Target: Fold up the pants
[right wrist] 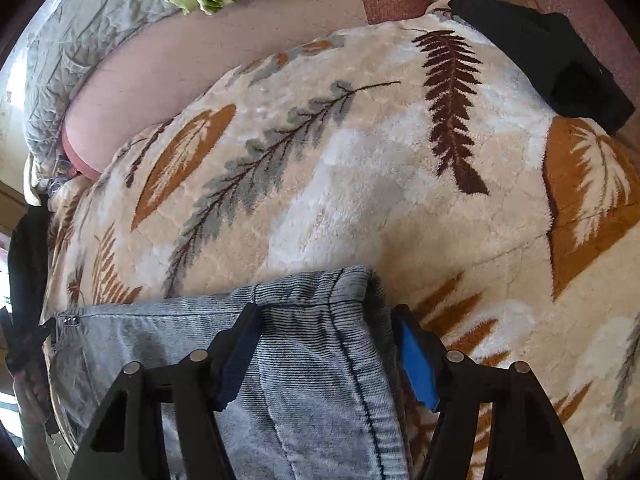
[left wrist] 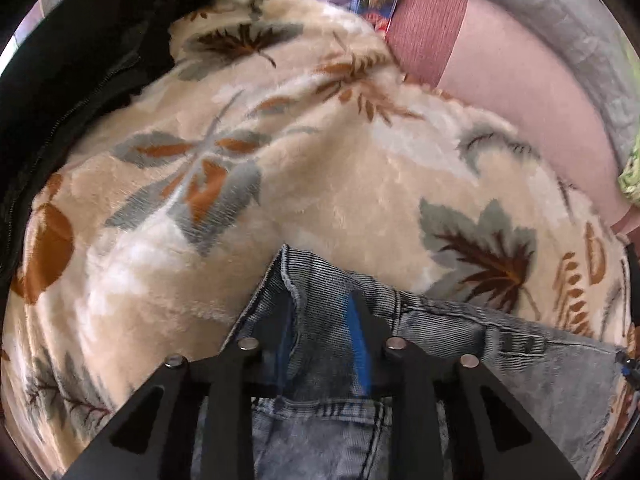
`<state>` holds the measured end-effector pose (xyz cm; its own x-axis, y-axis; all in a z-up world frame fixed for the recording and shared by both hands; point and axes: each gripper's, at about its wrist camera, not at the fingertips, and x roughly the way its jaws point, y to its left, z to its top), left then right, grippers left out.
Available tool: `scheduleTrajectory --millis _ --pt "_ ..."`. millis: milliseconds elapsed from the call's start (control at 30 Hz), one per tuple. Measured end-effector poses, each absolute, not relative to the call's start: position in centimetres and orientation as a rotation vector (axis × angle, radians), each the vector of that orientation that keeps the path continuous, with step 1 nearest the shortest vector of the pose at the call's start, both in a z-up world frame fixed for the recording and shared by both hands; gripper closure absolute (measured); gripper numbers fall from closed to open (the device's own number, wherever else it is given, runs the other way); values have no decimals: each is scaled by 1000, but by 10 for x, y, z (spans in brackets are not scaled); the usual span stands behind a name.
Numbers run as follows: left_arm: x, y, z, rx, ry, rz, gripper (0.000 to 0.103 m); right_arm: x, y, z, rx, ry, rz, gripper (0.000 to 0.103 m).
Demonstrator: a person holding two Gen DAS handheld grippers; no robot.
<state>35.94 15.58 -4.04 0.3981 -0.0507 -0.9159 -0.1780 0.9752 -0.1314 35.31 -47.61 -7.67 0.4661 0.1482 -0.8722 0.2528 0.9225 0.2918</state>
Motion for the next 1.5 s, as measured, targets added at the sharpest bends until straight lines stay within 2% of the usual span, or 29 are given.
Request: scheduleTrajectory --millis 33,100,133,233,300,367,400,433,467,533,633,667,733,1000,1133,1267,1367,1400,1467,1500 --pt "361 155 -42 -213 1149 90 76 354 -476 -76 409 1089 -66 32" --pt "365 151 -41 -174 1150 120 94 357 -476 -75 399 1099 -58 35" --pt "367 149 -42 -148 1156 133 100 360 -475 -76 391 1109 -54 42" --pt "368 149 -41 -133 1160 140 100 363 -472 -72 369 1118 -44 60" --pt "369 148 -41 -119 1158 145 100 359 -473 -66 364 1104 -39 64" --pt "371 146 -43 -113 1161 142 100 357 -477 -66 394 1101 -27 62" --pt "372 147 -44 -117 1162 137 100 358 -480 -69 407 1116 -33 49" --pt "370 150 -43 -136 1158 135 99 358 -484 -71 420 1115 -50 40" --pt "369 153 -42 -156 1155 132 99 357 -487 -72 441 1096 -45 40" --pt "370 156 -43 -183 1151 122 99 358 -487 -76 458 1102 -25 47" --pt "370 154 -42 -160 1149 129 100 359 -483 -73 439 1084 -17 78" --pt "369 151 -40 -140 1144 140 100 358 -480 -69 417 1072 -23 84" --pt "367 146 -33 -116 1122 162 100 352 -475 -56 404 1040 -21 88" --pt "303 159 53 -192 934 104 100 295 -470 4 417 866 11 89" --pt "217 180 101 -248 803 47 100 232 -468 27 405 754 64 89" --pt "125 200 106 -273 753 -36 100 147 -467 18 390 699 108 89" --pt "74 207 71 -219 836 -98 96 86 -458 -20 333 763 141 85" --pt "65 210 57 -189 875 -96 96 69 -456 -41 336 825 158 82" --pt "51 223 21 -155 1002 -47 89 47 -453 -78 325 954 178 59" --pt "48 228 9 -142 1056 -2 89 37 -453 -92 315 1013 147 43"
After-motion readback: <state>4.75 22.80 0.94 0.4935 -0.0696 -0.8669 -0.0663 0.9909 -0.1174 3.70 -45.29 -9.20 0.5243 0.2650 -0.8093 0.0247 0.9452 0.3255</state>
